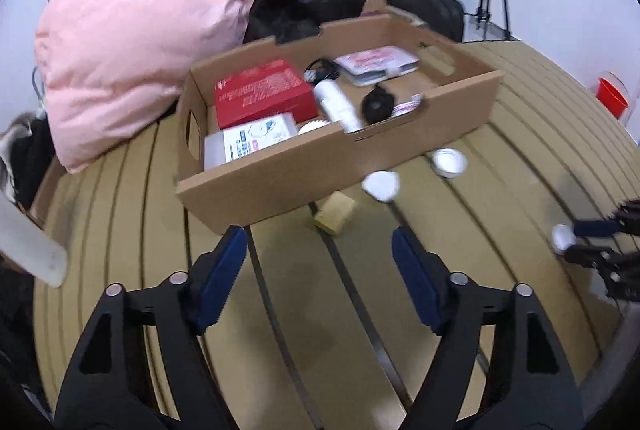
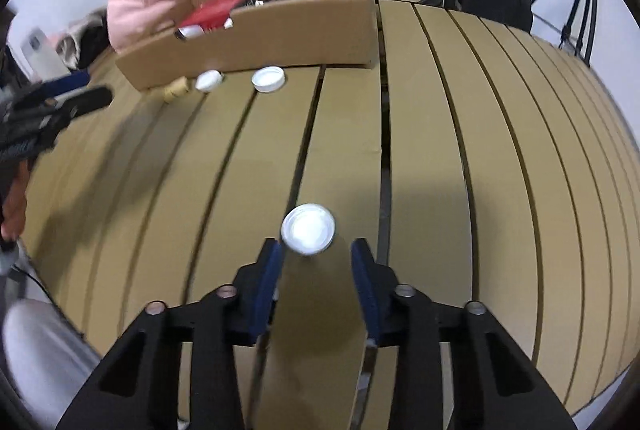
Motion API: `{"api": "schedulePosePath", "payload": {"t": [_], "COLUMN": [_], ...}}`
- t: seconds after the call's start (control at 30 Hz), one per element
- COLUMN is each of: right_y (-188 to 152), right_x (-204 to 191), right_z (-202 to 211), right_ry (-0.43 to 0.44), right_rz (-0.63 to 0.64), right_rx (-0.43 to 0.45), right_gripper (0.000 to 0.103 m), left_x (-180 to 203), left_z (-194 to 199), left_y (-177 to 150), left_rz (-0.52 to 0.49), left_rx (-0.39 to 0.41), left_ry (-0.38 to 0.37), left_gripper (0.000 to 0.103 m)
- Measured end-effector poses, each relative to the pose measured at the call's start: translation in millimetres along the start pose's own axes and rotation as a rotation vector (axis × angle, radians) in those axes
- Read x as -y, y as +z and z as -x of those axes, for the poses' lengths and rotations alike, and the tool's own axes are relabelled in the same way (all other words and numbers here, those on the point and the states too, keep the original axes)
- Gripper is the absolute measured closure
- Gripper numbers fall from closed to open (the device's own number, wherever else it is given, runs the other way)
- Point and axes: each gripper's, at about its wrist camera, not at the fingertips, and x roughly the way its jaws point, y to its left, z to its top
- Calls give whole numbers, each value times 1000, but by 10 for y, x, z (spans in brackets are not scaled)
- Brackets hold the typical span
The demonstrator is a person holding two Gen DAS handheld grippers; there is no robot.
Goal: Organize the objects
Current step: 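Grasp the yellow block with the left tool while the right tool holds the white cap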
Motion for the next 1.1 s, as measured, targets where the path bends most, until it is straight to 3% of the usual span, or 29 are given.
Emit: {"api": "schedulePosePath", "payload": {"t": [0.13, 0.2, 0.43, 0.47, 0.5, 0.53, 0.77, 0.83, 0.87, 0.93, 0.97, 1.0, 1.1], "right_y": [84, 149, 424, 453, 481, 499, 434, 412, 398, 380, 370, 363, 341], "right_x": [-48, -97, -146, -152, -153, -159, -444, -529, -555, -595, -604, -614, -636], "right_z": [-102, -132, -297, -306, -302, -281, -285, -307, -302, -276, -257, -244, -242], "right_ry": [-22, -31, 15, 24, 43, 77, 152, 159, 170, 204, 212, 209, 207], "right_rz": [40, 65, 72, 67, 59, 50, 137, 173, 185, 201, 202, 203, 208], "right_rx": [3, 14, 28, 30, 35, 46, 40, 32, 34, 40, 50, 58, 61], "right_gripper": [76, 96, 97, 96, 96, 96, 93, 90, 82, 56, 27, 14, 14], "left_x": [-62, -71, -38, -49, -52, -38, -59, -184, -238, -354, -400, -432, -492], "left_z": [-344, -429, -577, -576, -566, -534, -340, -154, -58, 173, 289, 379, 663], "left_y": [5, 16, 42, 37, 36, 25, -59, -86, -104, -146, -175, -200, -288], "left_rz": [43, 58, 75, 84, 92, 98, 126, 180, 202, 250, 271, 286, 328], "left_rx": [-61, -61, -65, -62, -61, -59, -94, -75, -66, -37, -24, -12, 15], "left_ry": [8, 4, -28, -47, -82, -93, -13, 4, 13, 40, 52, 58, 84], "left_gripper": [48, 48, 50, 69, 78, 80, 81, 81, 81, 81, 81, 81, 81]}}
